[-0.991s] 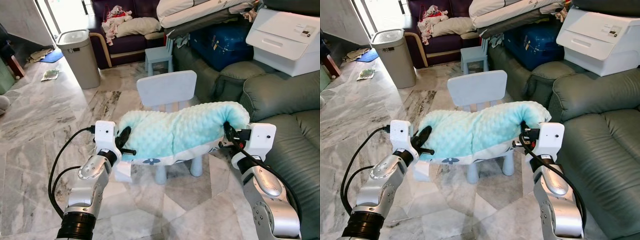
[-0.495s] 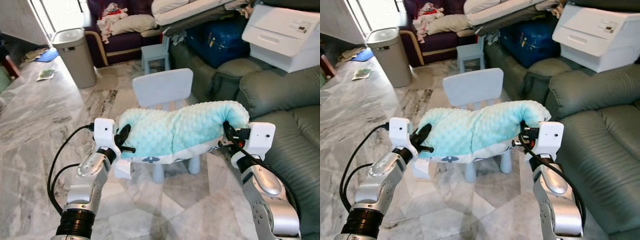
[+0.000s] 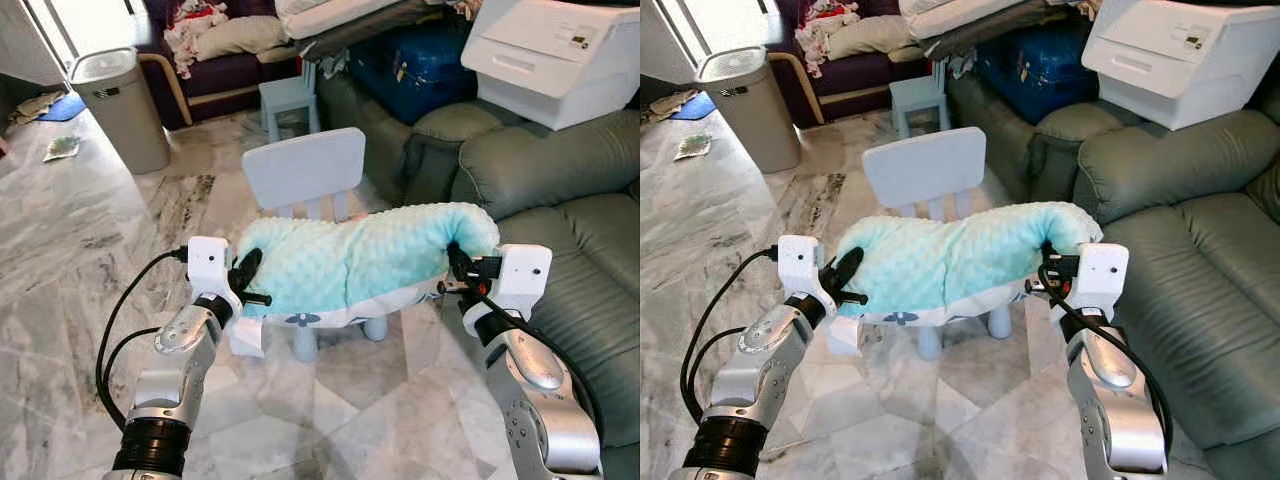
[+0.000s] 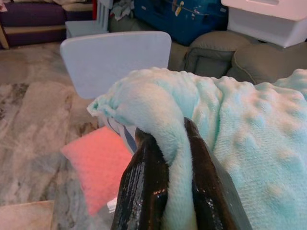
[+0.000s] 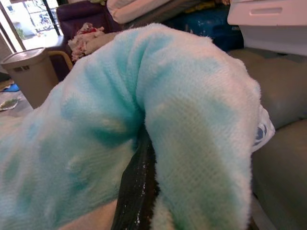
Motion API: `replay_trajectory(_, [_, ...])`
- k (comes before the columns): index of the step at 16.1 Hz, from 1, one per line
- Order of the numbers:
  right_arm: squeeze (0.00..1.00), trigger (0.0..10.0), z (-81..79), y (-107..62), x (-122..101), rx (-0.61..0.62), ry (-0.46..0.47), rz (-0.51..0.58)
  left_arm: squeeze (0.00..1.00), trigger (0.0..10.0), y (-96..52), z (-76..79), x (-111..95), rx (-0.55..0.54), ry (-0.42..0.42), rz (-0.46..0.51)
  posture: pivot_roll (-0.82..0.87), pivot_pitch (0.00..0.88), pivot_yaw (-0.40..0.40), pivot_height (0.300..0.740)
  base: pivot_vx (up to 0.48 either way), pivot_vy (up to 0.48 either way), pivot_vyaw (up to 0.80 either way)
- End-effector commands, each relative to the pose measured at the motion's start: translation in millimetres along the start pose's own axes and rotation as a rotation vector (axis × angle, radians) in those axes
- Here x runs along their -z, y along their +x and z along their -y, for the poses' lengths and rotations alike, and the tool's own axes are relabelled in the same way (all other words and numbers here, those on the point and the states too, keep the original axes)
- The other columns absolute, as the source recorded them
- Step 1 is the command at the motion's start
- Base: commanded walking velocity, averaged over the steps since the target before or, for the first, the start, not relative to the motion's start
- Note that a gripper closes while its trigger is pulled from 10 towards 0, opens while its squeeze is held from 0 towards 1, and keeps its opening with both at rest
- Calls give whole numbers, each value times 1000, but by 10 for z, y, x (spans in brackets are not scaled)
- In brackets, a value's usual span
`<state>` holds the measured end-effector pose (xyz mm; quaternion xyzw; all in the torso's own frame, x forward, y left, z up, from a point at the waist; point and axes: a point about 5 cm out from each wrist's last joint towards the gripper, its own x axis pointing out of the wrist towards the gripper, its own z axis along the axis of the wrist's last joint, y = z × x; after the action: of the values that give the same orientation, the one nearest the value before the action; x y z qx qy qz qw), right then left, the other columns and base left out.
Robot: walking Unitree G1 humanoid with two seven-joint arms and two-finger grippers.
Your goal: Move the pillow to the sofa
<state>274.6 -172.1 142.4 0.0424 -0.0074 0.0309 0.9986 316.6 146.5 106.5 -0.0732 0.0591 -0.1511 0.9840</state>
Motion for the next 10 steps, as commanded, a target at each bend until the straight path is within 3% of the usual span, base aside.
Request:
replay_trajectory(1, [0, 10000, -27, -3, -42, -4, -1, 16, 0, 10000, -10, -31, -2, 2, 0, -7, -196, 47, 89, 740, 247, 0, -788])
replay_trajectory(10, [0, 10000, -32, -13, -43, -9, 4, 19, 0, 10000, -15, -28, 6, 11, -2, -7, -199, 48, 91, 740, 396, 0, -784])
